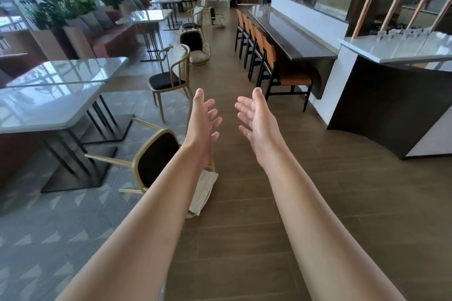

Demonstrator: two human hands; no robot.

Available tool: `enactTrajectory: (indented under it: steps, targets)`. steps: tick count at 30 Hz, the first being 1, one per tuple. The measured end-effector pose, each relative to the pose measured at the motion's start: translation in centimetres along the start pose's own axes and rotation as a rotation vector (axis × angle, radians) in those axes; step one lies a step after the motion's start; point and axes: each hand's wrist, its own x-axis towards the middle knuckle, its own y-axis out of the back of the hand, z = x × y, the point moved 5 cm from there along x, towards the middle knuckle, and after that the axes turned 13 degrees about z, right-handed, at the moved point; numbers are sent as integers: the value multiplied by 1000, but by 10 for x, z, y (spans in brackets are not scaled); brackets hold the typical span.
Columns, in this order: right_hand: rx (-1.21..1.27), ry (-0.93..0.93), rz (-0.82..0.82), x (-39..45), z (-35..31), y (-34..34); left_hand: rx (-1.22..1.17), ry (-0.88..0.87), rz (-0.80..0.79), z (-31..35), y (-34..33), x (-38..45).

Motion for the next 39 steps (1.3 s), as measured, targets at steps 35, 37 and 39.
enactTrajectory:
  steps: [35, 37, 39]
  targets:
    - [-60, -69, -8, 412, 2, -119, -63, 77, 23, 21, -125, 412]
    - [-56, -85, -44, 444, 1, -122, -63, 64, 64, 23, -140, 434]
    - [-60, -96, -81, 474, 0, -127, -64, 58, 108, 27, -151, 454]
